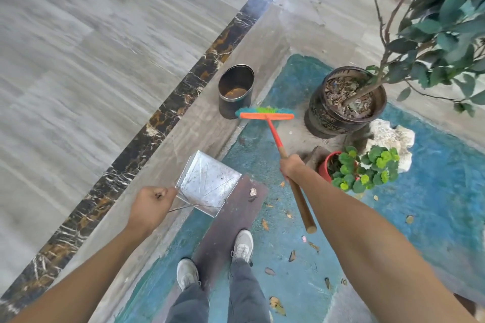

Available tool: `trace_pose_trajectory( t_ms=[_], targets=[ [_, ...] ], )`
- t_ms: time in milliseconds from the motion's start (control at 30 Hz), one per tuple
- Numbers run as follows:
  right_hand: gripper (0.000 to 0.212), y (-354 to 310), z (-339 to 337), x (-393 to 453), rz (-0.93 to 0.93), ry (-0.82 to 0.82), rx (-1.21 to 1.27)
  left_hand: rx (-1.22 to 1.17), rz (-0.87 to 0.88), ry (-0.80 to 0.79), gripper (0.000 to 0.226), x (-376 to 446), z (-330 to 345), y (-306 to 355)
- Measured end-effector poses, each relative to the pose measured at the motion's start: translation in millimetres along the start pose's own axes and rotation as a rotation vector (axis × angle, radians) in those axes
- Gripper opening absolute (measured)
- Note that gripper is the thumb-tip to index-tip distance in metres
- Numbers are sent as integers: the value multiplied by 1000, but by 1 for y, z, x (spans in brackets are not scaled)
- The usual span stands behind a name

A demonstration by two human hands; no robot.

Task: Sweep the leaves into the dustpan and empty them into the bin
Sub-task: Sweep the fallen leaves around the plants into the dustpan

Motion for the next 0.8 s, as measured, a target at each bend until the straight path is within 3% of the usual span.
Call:
trace_pose_trajectory(
  t_ms=[133,167,233,267,400,600,800],
  targets=[
    [12,-1,7,3,71,-53,-109,47,18,-18,52,7,5,-5],
    [17,2,8,3,89,-46,-74,60,26,-21,52,8,7,-5],
    [58,4,15,-5,12,-116,-133,76,36,-22,53,9,9,-4],
    [64,11,19,-11,-30,-146,-174,82,37,-25,54,10,10,-4],
    [37,63,27,-34,22,-143,-310,95,29,-28,53,8,9,-12],
    [20,141,24,-64,50,-220,-382,113,29,-44,55,-12,6,-25],
    [35,187,28,-98,81,-221,-515,169,85,-83,54,-40,0,-46]
  ],
)
Point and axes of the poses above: each hand's wrist, its own x-axis towards the middle knuckle, its own z-axis out of the palm, y = z × x, the point moved 6 cm from there along x, towards the middle knuckle, and after that the axes turned 5 degrees about y, right-handed, at the moved point
